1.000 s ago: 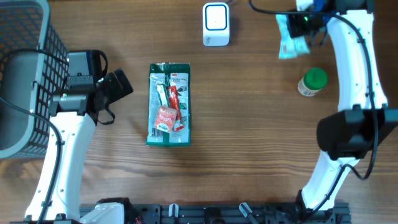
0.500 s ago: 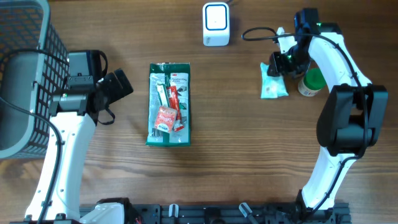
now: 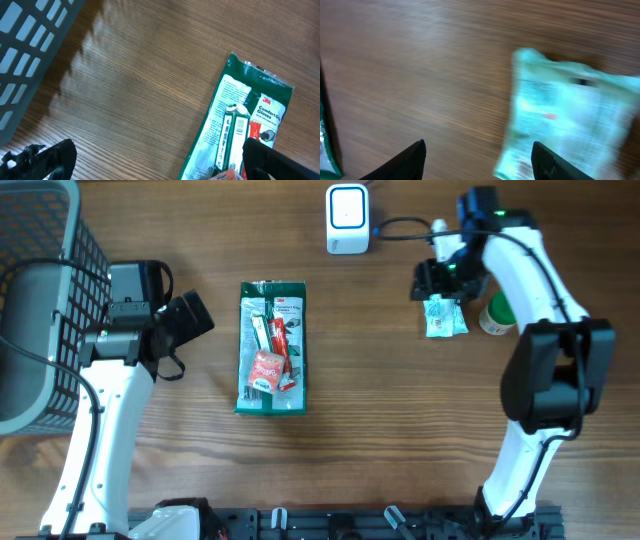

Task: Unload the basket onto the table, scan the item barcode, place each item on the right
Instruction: 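Move the wipes pack to the right beside the jar and lower it, then release the wipes pack and move the right gripper to the gloves pack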

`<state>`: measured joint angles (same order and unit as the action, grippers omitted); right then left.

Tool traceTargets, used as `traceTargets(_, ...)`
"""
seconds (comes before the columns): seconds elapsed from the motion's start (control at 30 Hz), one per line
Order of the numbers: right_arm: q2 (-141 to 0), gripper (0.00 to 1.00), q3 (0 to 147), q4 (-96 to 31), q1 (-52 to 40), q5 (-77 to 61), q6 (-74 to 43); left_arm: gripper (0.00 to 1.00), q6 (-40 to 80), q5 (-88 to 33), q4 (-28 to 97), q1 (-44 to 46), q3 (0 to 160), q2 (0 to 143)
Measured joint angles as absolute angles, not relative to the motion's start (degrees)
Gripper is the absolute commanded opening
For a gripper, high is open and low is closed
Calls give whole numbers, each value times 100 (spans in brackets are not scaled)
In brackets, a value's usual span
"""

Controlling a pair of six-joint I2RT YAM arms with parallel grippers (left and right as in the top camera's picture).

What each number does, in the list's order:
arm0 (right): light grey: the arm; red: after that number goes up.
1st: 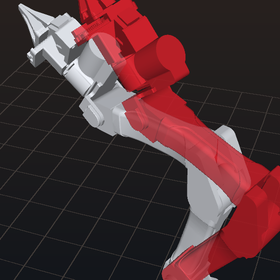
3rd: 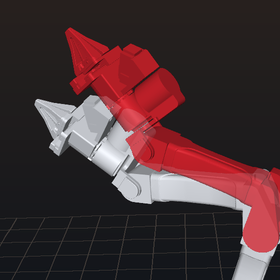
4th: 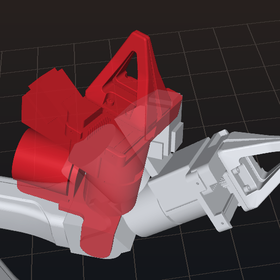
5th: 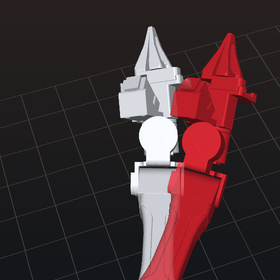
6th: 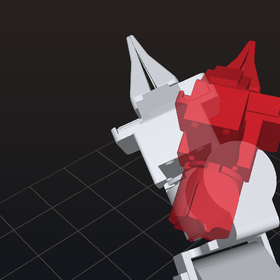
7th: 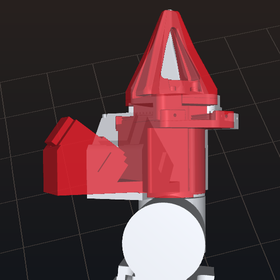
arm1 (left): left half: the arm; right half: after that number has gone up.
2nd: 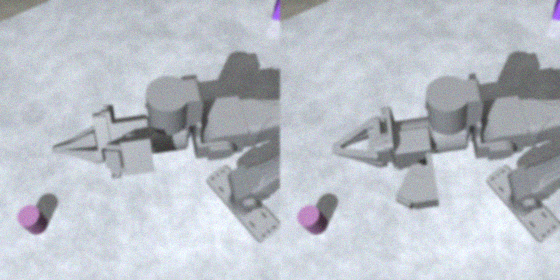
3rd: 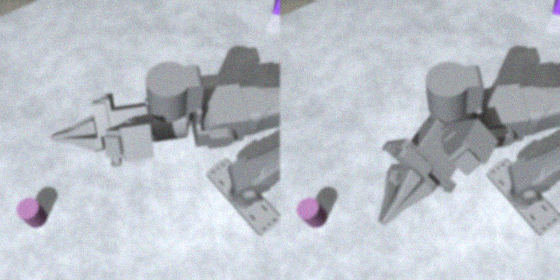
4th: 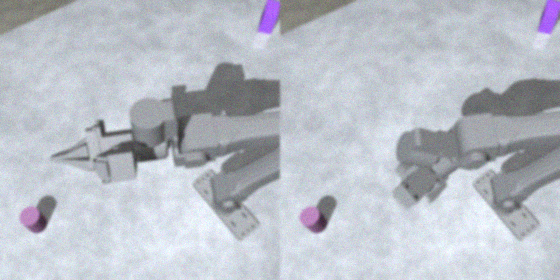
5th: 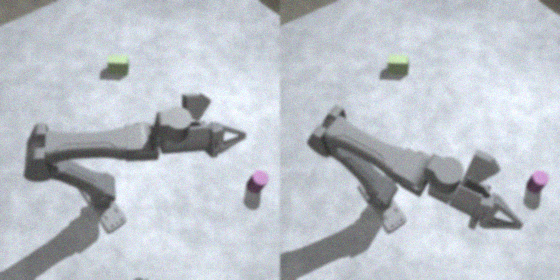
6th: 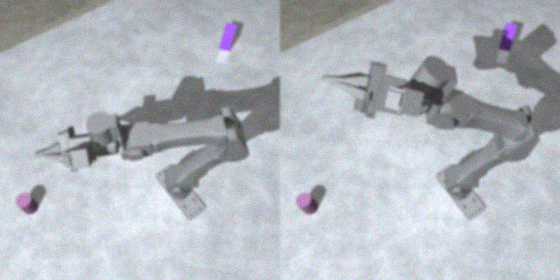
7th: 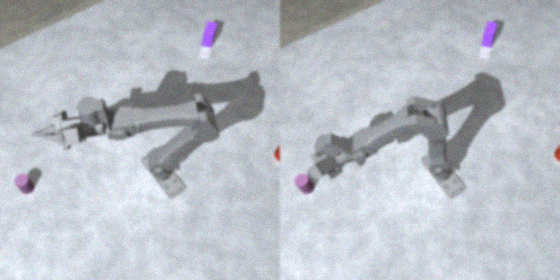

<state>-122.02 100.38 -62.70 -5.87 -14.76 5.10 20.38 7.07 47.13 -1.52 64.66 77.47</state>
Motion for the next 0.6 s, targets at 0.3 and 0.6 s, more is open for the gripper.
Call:
traceTargets(0.3, -12184, 68, 9115, -5336, -1138, -528, 115, 100, 2038, 707, 4713, -152, 6466, 7747)
traceTargets(0.6, -12182, 72, 8772, -5312, -836, 556, -325, 100, 2038, 707, 4713, -152, 6466, 7747)
